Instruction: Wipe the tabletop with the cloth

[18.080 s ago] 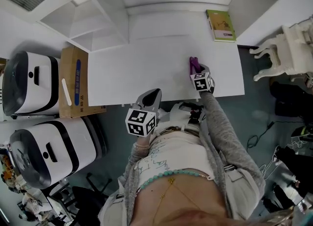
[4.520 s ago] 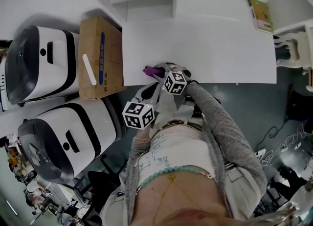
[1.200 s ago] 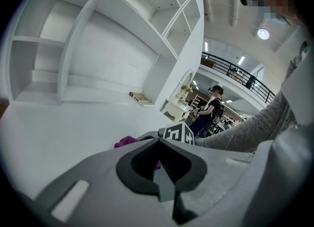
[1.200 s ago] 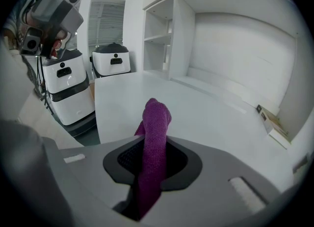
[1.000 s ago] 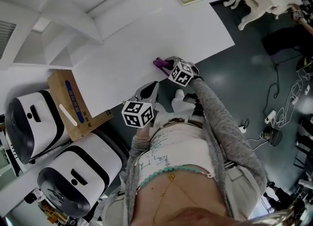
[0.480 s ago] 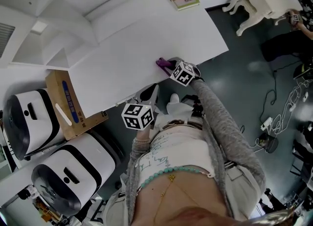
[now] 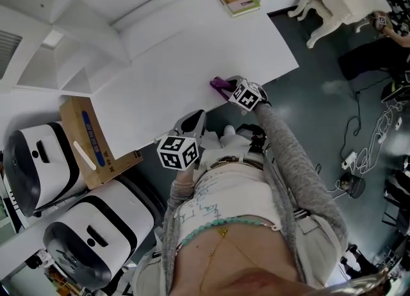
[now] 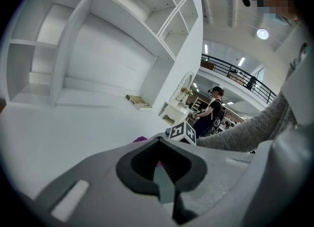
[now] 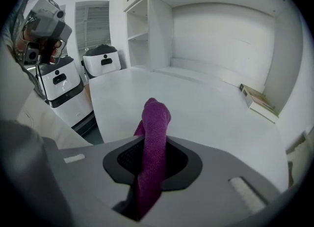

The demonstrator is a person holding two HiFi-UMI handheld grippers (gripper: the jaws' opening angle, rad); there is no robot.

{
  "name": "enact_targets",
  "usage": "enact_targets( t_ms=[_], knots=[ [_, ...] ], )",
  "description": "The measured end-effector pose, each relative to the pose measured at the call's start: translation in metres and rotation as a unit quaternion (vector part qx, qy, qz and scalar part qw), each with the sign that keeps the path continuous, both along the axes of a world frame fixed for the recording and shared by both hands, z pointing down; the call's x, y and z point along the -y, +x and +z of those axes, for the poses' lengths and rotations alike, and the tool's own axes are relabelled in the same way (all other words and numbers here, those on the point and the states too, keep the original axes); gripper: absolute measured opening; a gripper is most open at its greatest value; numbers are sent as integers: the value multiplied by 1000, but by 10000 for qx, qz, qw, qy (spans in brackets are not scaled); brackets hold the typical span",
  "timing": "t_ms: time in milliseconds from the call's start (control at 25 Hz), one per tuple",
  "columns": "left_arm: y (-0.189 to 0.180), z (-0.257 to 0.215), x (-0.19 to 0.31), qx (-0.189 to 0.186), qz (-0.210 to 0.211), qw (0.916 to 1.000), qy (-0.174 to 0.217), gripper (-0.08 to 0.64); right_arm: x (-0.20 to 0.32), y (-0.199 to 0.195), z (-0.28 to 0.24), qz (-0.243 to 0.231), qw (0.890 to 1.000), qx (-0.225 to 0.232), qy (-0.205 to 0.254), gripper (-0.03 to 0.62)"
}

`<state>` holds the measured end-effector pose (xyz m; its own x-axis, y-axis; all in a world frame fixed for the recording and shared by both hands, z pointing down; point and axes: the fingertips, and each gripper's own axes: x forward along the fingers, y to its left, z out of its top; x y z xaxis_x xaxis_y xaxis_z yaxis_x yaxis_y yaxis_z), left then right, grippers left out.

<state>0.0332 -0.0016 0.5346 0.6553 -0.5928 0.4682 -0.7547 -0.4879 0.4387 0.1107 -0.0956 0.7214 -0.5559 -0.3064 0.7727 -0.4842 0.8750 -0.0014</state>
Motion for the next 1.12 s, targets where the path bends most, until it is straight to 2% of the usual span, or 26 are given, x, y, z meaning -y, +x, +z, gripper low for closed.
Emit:
enact_targets(
  t_ms=[280, 480, 680, 880, 1120],
  knots=[
    [-21, -1, 18, -44, 280, 9995, 103, 0, -1, -2, 2, 351, 9980, -354, -376, 92],
    [-27, 5, 20, -98, 427, 9990, 82, 0, -1, 0, 1, 658, 9970, -258, -300, 92],
    [-28, 6, 16, -80, 441, 9990, 40, 0, -3, 2, 0, 750, 9965, -197, -314, 92],
    [-20, 4, 20, 26, 362, 9993, 63, 0, 2, 6, 4, 622, 9975, -134, -303, 94],
    [0, -3, 28, -57, -134, 9999, 37, 0, 0, 7, 3, 32, 9986, -197, -481, 95]
  ],
)
